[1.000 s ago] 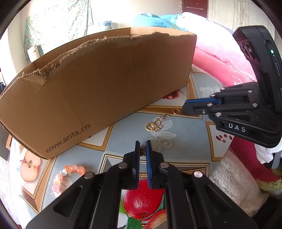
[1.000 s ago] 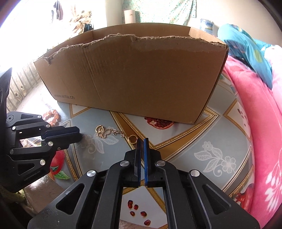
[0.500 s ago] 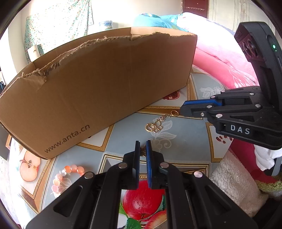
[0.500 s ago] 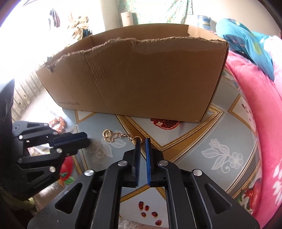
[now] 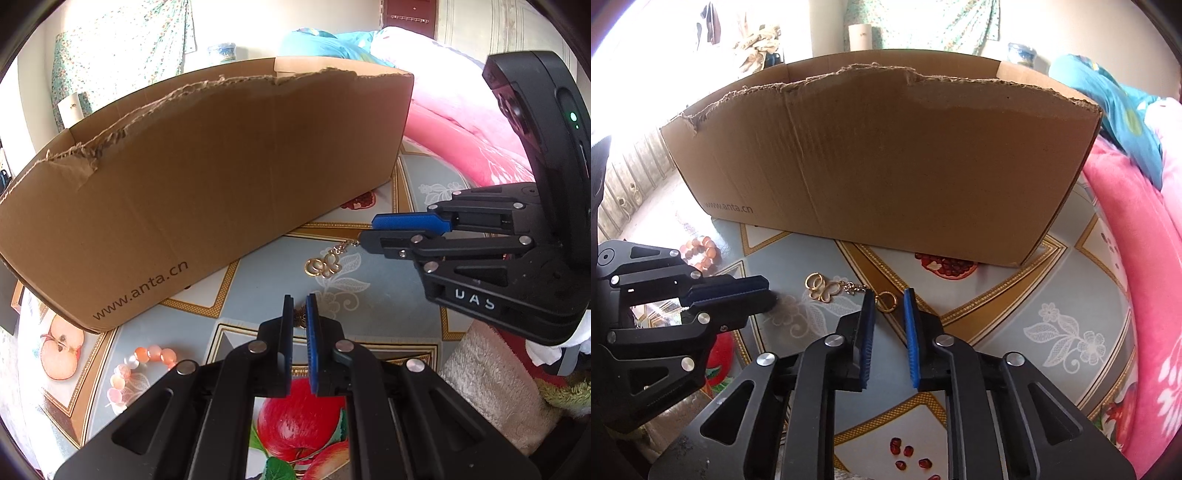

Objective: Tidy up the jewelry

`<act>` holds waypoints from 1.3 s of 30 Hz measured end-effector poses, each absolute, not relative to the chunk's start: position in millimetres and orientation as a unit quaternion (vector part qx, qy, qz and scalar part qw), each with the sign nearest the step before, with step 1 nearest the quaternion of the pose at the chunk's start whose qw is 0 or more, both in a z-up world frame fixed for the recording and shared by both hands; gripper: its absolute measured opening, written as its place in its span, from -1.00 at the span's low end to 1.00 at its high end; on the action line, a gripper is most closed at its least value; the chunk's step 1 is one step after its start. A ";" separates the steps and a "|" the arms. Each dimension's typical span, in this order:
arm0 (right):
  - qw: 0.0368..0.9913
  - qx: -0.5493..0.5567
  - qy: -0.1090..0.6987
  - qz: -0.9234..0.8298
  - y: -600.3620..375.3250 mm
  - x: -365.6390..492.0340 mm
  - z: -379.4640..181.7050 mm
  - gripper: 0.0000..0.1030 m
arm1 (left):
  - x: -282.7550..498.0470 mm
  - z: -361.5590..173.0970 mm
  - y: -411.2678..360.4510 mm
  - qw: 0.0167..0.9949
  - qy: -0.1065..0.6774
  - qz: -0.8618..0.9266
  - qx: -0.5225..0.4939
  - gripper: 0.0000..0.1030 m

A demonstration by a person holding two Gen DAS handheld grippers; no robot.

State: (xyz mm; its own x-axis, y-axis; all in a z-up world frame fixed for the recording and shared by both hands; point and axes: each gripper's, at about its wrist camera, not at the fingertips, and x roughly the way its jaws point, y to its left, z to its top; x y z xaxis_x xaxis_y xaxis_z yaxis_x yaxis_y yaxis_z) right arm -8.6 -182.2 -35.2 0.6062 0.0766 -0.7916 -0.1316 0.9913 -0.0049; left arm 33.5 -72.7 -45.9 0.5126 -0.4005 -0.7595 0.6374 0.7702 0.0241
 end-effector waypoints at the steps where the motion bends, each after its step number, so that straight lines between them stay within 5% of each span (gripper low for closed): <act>1: 0.895 -0.033 0.441 0.056 -183.3 -9.1 -35.1 -0.82 | 33.6 -45.9 -72.6 0.856 0.390 -0.303 0.152 -0.88; 10: 0.895 -0.008 0.444 0.040 -200.1 -13.1 -35.2 -0.81 | 33.6 -45.6 -72.5 0.856 0.390 -0.303 0.152 -0.88; 15: 0.900 -0.019 0.432 0.058 -185.4 -7.8 -31.3 -0.62 | 33.4 -45.6 -72.5 0.856 0.390 -0.303 0.152 -0.88; 39: 0.895 -0.013 0.441 0.066 -182.7 -3.3 -40.0 -0.82 | 33.4 -46.4 -72.4 0.856 0.389 -0.303 0.152 -0.88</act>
